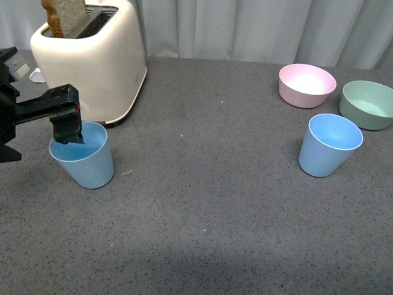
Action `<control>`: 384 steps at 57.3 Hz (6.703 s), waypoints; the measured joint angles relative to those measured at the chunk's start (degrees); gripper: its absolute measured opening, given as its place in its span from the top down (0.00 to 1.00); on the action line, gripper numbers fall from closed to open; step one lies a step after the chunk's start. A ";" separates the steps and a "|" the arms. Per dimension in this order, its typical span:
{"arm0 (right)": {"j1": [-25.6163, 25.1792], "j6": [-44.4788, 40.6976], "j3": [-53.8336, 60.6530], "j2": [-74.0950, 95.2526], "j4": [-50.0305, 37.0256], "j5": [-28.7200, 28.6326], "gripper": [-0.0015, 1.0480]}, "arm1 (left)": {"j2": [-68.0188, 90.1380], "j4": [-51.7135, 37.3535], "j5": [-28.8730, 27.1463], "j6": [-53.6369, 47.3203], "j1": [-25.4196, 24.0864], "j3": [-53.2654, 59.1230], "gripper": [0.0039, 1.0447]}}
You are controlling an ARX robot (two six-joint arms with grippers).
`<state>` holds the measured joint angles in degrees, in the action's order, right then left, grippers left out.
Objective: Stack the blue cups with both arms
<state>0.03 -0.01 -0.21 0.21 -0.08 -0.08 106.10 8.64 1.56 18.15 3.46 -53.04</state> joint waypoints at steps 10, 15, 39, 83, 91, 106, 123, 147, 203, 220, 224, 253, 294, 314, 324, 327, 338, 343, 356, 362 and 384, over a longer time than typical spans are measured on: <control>0.00 0.00 0.00 0.00 0.00 0.02 0.09 | 1.95 1.20 -0.28 0.42 0.02 -1.33 0.26; 0.00 0.00 0.00 0.00 0.00 0.02 0.09 | 2.71 1.55 -0.57 0.50 0.09 -1.53 0.40; 0.00 0.02 0.00 0.00 0.00 0.02 0.09 | 3.10 2.47 -0.90 1.60 0.85 -1.79 0.97; 0.00 0.02 0.00 0.00 0.00 0.02 0.09 | 10.75 8.00 -4.52 9.53 19.91 -18.14 0.97; 0.00 0.00 0.00 0.00 0.00 0.02 0.09 | 13.25 9.09 -5.03 10.71 21.92 -21.75 0.97; 0.00 0.00 0.00 0.00 0.00 0.02 0.09 | 15.52 10.58 -5.70 10.91 23.19 -23.65 0.97; 0.00 0.02 0.00 0.00 0.00 0.00 0.09 | 15.89 10.40 -5.81 11.69 23.32 -23.93 0.73; 0.00 0.00 0.00 0.00 0.00 0.00 0.09 | 7.76 4.00 -6.08 11.04 23.15 -19.47 0.08; 0.00 0.00 0.00 0.00 0.00 0.02 0.09 | -38.32 -68.76 -8.83 -17.66 3.82 46.18 0.97; 0.00 0.00 0.00 0.00 0.00 0.02 0.09 | -51.56 -59.54 -2.95 -17.70 -0.63 50.21 0.97; 0.00 0.02 0.00 0.00 0.00 0.02 0.09 | -54.38 -57.27 -2.08 -17.70 -2.43 50.80 0.97; 0.00 0.00 0.00 0.00 0.00 0.02 0.09 | -77.29 -37.16 -1.55 -17.70 -3.30 51.93 0.97; 0.00 0.02 0.00 0.02 0.00 0.02 0.09 | -95.14 -19.82 -1.57 -17.70 -3.30 51.95 0.97; 0.00 0.00 0.00 0.02 0.00 0.02 0.09 | -105.77 -8.79 -1.55 -17.73 -3.30 51.95 0.97; 0.00 0.02 0.00 0.00 0.00 0.02 0.09 | -105.85 -8.79 -1.55 -17.70 -3.30 51.95 0.73; 0.00 0.02 0.00 0.00 0.00 0.02 0.09 | -105.85 -8.79 -1.55 -17.70 -3.30 51.95 0.64; 0.00 0.02 0.00 0.00 0.00 0.02 0.09 | -105.85 -8.79 -1.55 -17.70 -3.32 51.95 0.28; 0.00 0.02 0.00 0.00 0.00 0.02 0.09 | -105.85 -8.79 -1.55 -17.70 -3.30 51.93 0.14; -1.01 -12.44 -0.20 5.90 -4.59 3.54 0.09 | -105.85 -8.79 -1.55 -17.79 -3.30 51.95 0.06; -2.62 -14.05 -1.33 16.94 -9.42 3.23 0.09 | -105.85 -8.79 -1.55 -17.79 -3.30 51.95 0.06; -0.31 2.21 -24.44 78.68 -19.45 2.23 0.09 | -105.85 -8.79 -1.55 -17.81 -3.32 51.95 0.06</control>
<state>-0.27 2.20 -24.64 78.89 -19.53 2.15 0.25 -0.14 0.01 0.34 0.14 -1.08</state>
